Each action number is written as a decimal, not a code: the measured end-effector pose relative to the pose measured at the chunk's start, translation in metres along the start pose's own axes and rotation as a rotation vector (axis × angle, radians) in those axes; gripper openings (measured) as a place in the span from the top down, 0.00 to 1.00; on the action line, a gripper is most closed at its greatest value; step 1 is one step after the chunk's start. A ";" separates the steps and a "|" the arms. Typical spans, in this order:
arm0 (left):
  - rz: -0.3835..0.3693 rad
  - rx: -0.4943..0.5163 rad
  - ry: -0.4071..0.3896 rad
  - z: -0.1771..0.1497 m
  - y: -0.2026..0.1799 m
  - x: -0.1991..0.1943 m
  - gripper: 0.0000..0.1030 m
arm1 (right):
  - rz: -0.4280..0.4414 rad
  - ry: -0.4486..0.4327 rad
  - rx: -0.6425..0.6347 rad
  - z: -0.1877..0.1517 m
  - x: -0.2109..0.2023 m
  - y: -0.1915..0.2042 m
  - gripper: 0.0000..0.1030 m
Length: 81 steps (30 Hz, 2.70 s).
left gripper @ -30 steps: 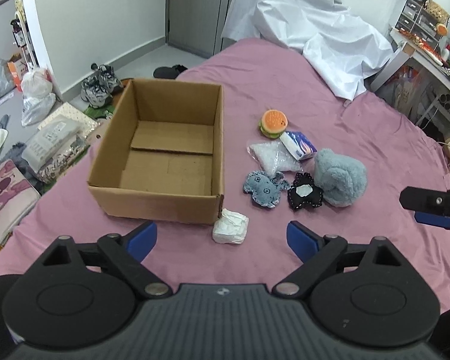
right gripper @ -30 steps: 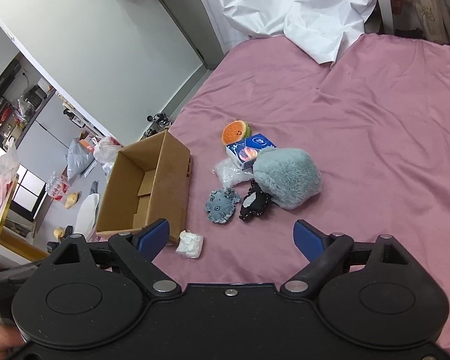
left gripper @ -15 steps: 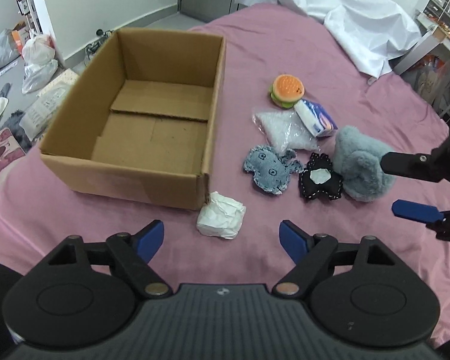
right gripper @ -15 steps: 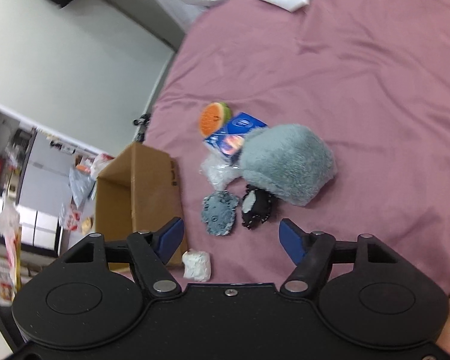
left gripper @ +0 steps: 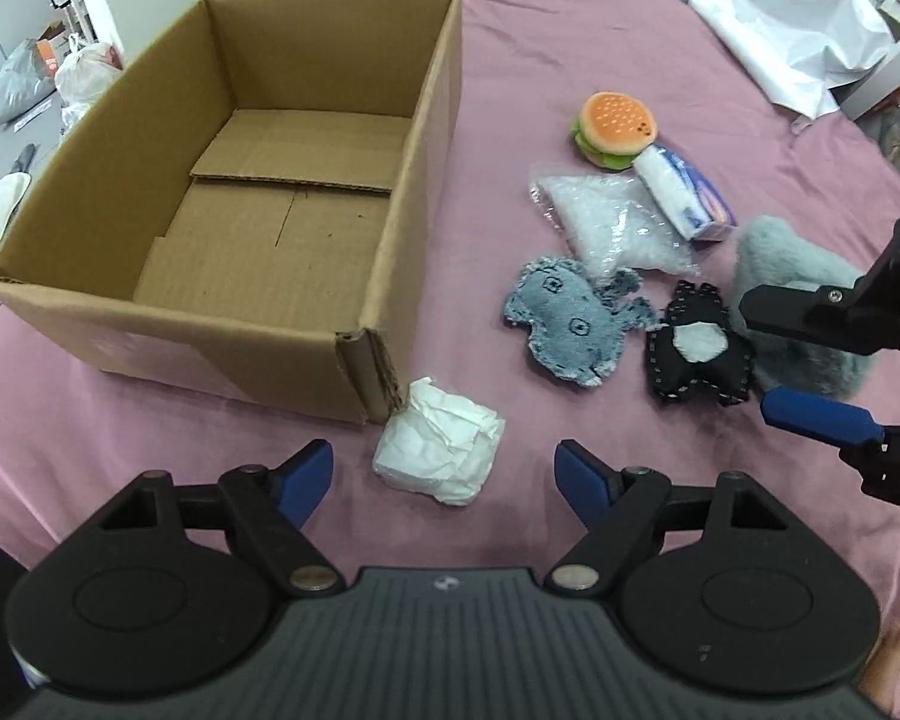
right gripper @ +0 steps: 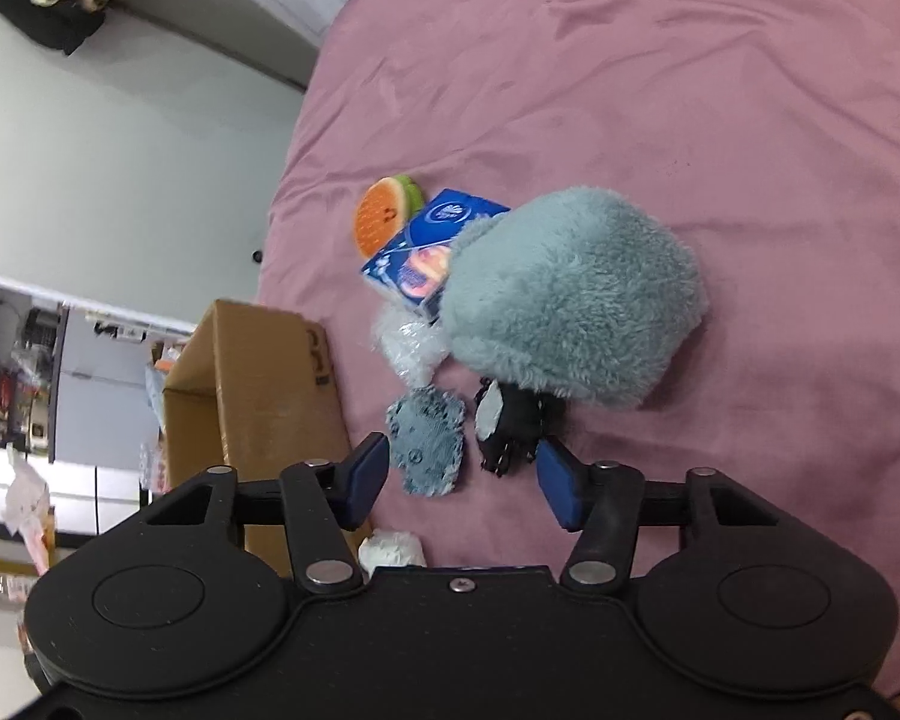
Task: Organize soft objects
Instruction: 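Lower the left tool onto the white cloth while the right tool approaches the black plush, then close the left tool on the white cloth while the right tool grasps the black plush, then carry both items into the cardboard box and open both tools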
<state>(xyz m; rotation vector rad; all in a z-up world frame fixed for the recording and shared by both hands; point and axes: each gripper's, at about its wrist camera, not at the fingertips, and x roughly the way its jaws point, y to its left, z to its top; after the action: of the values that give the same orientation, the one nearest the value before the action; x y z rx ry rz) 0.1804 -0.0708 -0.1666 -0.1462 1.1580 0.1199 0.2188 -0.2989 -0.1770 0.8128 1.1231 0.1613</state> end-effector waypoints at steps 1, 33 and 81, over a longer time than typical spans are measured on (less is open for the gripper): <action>0.007 -0.004 0.000 0.000 0.000 0.003 0.22 | -0.002 -0.007 0.015 0.000 0.003 -0.001 0.49; -0.004 0.005 -0.004 -0.008 -0.018 -0.024 0.55 | -0.080 -0.057 0.014 -0.012 0.013 0.002 0.89; -0.049 -0.037 -0.256 0.100 0.050 -0.106 0.55 | 0.239 -0.246 -0.400 0.002 -0.036 0.135 0.89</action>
<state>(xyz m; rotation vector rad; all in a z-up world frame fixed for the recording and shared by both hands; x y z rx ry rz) 0.2199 -0.0055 -0.0321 -0.1867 0.8967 0.1134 0.2408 -0.2225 -0.0626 0.5863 0.7263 0.4584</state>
